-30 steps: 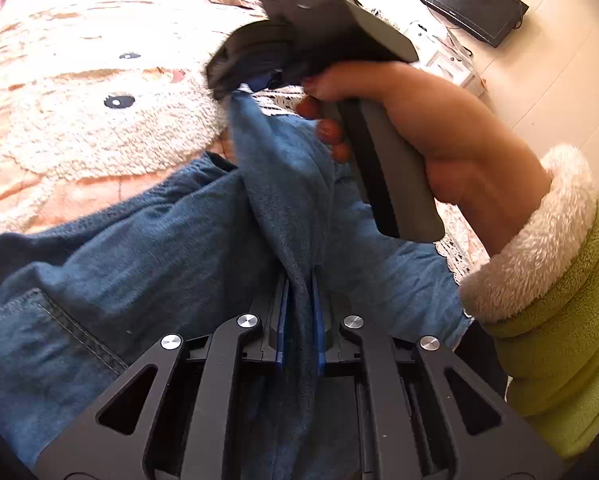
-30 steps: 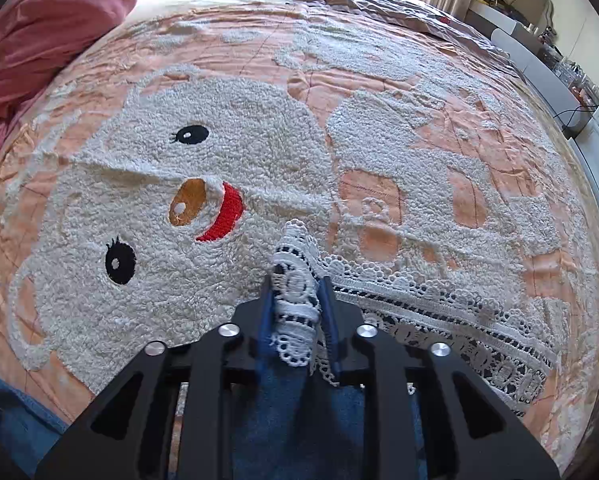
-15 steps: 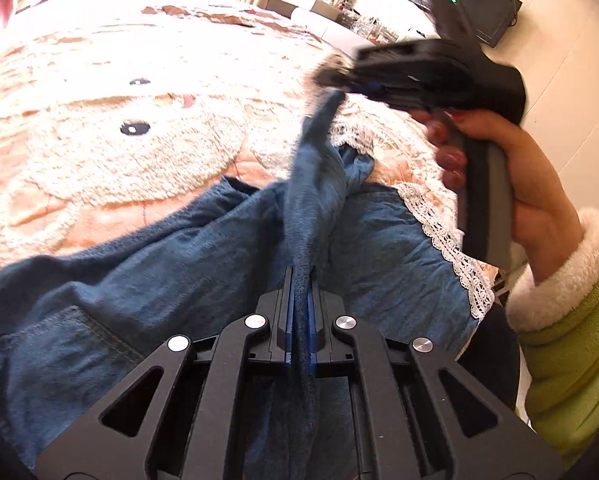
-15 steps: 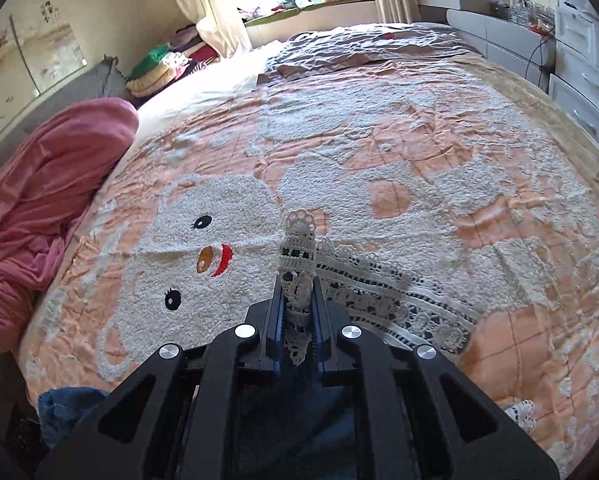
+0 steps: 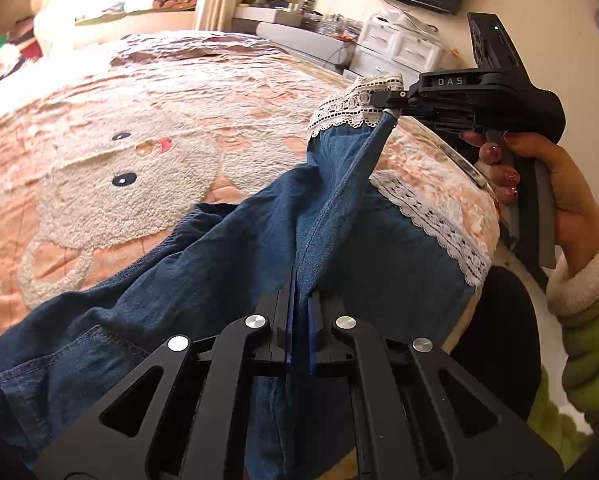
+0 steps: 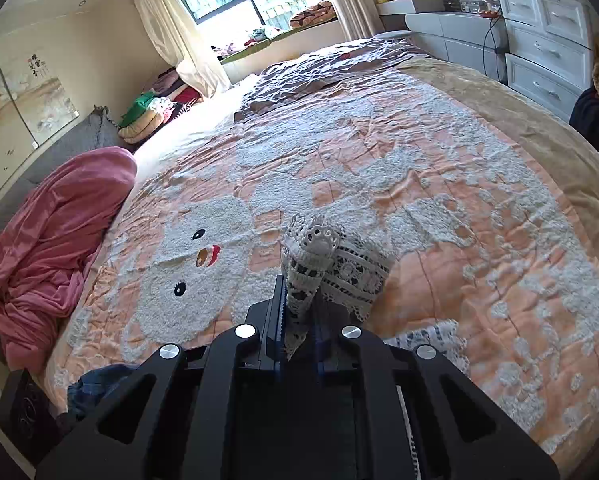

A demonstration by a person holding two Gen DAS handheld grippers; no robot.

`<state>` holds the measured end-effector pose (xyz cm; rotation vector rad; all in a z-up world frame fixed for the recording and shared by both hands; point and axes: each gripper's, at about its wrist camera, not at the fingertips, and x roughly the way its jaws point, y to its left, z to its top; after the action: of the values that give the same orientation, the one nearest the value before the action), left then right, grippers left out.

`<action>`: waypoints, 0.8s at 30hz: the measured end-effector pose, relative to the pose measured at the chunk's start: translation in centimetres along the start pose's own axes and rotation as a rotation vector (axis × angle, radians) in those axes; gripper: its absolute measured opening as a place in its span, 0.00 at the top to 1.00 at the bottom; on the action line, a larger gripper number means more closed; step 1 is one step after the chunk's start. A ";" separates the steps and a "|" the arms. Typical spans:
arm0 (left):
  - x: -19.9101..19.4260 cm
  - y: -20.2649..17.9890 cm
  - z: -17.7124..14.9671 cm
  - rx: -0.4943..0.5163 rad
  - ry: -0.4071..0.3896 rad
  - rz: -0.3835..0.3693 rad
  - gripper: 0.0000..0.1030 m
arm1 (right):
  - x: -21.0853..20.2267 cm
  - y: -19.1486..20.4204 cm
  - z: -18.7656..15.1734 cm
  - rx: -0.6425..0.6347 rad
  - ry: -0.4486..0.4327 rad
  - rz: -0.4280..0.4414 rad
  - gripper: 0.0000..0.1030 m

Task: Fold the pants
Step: 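Pull the lace hem outward with the right tool and lay it flat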

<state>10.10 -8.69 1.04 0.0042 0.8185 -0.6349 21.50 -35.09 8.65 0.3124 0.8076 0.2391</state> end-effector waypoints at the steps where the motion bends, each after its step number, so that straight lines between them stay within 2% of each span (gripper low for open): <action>1: -0.2 -0.4 -0.1 0.024 -0.001 0.007 1.00 | -0.7 -0.4 -0.5 0.007 -0.005 -0.001 0.90; 4: -0.4 -0.9 -0.5 0.069 0.001 0.019 1.00 | -2.8 -1.9 -2.6 0.052 -0.007 0.009 0.90; 10: -0.9 -1.8 -1.7 0.127 0.011 -0.025 1.00 | -6.3 -4.4 -7.6 0.124 0.000 0.001 0.90; 17: -0.1 -3.1 -3.0 0.172 0.050 -0.042 1.00 | -7.7 -6.3 -12.2 0.180 0.036 -0.033 0.90; 24: 0.5 -3.9 -4.0 0.194 0.079 -0.028 0.99 | -7.9 -7.4 -14.4 0.204 0.061 -0.041 0.90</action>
<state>5.52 -11.18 -1.17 0.1953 0.8316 -0.7426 6.25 -41.90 1.89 0.4815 0.8999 0.1280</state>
